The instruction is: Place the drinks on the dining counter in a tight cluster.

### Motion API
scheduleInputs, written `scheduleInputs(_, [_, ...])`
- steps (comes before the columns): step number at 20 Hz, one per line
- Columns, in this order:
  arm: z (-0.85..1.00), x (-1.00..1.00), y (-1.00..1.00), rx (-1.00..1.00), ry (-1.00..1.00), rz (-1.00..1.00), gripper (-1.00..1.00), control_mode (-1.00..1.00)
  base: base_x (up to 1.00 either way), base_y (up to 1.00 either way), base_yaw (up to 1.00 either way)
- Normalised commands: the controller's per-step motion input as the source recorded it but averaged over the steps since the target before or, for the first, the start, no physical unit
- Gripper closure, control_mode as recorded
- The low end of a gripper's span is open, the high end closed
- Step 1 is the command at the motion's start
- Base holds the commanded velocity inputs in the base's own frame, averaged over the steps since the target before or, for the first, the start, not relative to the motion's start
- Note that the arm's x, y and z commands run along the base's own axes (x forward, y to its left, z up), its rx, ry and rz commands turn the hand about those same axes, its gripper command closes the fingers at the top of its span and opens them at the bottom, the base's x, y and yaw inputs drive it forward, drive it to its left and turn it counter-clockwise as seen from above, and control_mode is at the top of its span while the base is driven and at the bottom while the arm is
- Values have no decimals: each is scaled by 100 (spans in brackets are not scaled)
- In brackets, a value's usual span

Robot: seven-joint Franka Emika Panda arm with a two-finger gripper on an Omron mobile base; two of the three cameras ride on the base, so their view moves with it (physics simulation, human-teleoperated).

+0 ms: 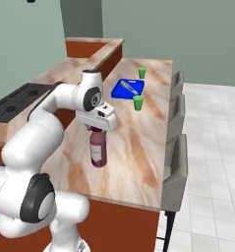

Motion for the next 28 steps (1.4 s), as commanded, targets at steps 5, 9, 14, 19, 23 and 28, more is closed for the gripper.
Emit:
scheduleInputs(5, [0, 79, 15, 3, 0, 9, 100, -100, 0, 0, 0])
scheduleInputs(9, [-4, 61, 35, 0, 0, 10, 100, -100, 0, 0, 0])
scheduleInputs(14, [-13, 48, 41, -1, 0, 3, 100, -100, 0, 0, 0])
scheduleInputs(19, [-21, 33, 28, 0, 0, 0, 100, -100, 0, 0, 0])
scheduleInputs(23, [-27, 24, 20, 0, 0, 0, 100, -100, 0, 0, 0])
scheduleInputs(28, [-27, 25, 16, 1, 0, 0, 100, -100, 0, 0, 0])
